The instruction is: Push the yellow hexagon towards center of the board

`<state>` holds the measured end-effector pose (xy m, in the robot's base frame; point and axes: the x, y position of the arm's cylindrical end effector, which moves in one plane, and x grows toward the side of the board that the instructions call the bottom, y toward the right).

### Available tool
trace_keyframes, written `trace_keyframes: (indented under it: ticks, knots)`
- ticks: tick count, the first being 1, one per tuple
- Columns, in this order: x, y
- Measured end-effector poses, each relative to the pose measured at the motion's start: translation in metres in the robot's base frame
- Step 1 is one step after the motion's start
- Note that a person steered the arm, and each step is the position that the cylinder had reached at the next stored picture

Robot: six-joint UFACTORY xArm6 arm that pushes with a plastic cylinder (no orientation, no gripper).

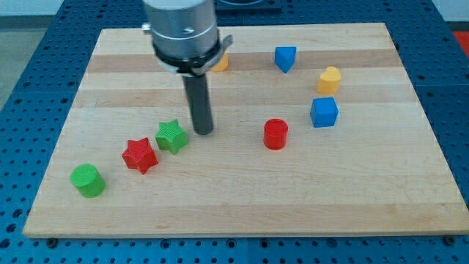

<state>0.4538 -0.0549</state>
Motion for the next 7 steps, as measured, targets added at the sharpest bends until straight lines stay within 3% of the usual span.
trace_keyframes:
  ticks: [5, 7]
  knots:
    - [-0.119, 0.177]
    - [-0.162, 0.177]
